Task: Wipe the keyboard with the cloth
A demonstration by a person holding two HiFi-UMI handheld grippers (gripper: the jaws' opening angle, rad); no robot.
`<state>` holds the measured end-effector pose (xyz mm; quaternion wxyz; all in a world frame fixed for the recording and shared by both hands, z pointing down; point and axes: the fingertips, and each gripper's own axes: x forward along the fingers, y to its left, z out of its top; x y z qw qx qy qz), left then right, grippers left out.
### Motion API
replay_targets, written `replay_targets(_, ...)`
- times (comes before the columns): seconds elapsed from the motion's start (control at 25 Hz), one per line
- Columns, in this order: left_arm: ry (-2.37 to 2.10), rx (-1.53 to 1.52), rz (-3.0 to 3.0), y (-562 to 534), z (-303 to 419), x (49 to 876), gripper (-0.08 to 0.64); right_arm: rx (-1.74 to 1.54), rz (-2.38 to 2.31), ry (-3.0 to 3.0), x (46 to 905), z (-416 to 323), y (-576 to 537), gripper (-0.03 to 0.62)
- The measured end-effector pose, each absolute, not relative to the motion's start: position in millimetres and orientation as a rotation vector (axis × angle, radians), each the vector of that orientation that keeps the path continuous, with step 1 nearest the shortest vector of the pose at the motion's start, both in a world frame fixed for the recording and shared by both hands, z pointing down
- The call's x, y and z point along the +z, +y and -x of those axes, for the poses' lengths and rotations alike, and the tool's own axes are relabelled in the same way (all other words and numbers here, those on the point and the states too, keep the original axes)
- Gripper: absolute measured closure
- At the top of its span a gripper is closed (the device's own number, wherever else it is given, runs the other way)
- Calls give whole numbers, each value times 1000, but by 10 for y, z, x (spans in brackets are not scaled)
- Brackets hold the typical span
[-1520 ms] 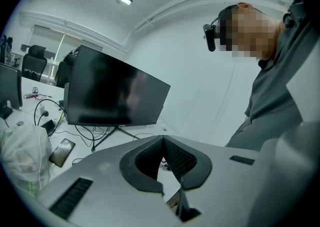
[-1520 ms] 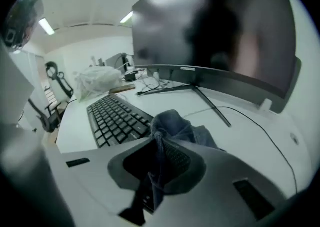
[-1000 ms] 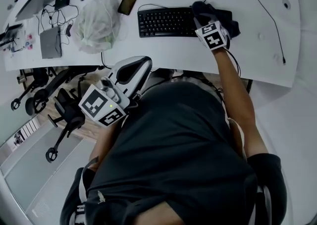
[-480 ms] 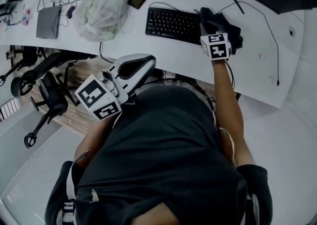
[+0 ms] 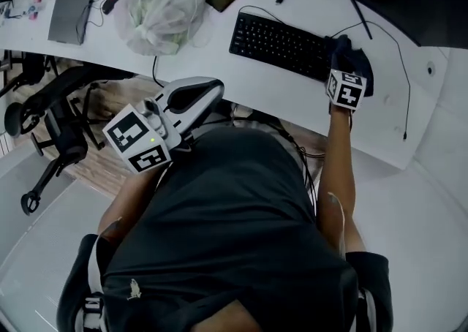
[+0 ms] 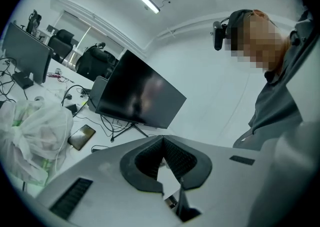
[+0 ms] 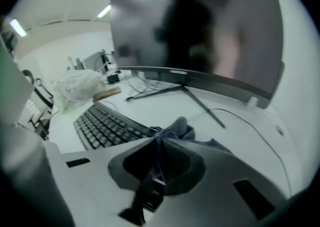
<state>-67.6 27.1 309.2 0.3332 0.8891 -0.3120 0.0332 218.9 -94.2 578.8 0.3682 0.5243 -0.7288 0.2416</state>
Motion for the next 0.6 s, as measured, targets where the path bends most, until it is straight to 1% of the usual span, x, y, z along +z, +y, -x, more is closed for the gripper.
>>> replay_targets(0.08, -792, 100, -2329, 259, 732, 3098, 555, 591, -1169, -2013, 5830, -1419, -975, 551)
replay_targets(0.12, -777, 115, -2342, 252, 750, 3093, 555, 575, -1104, -2040, 5880, -1166, -984, 551)
replay_targets(0.16, -764, 132, -2357, 245, 773, 3085, 555, 567, -1079, -2036, 5943, -1062, -997, 551)
replay_targets(0.24, -757, 154, -2376, 240, 856, 3071, 555, 602, -1133, -1983, 6045, -1243, -998, 551)
replay_targets(0.44, -759, 133, -2347, 153, 1144, 3095, 555, 677, -1466, -1642, 5976, -2556, -795, 551)
replay_targets(0.48, -758, 130, -2345, 141, 1187, 3100, 555, 695, -1502, -1627, 5956, -2601, -778, 551)
replay_targets(0.52, -755, 130, -2345, 132, 1217, 3108, 555, 709, -1506, -1664, 5937, -2487, -792, 551)
replay_targets(0.6, -734, 141, -2349, 118, 1236, 3122, 555, 702, -1398, -1830, 5898, -1878, -850, 551)
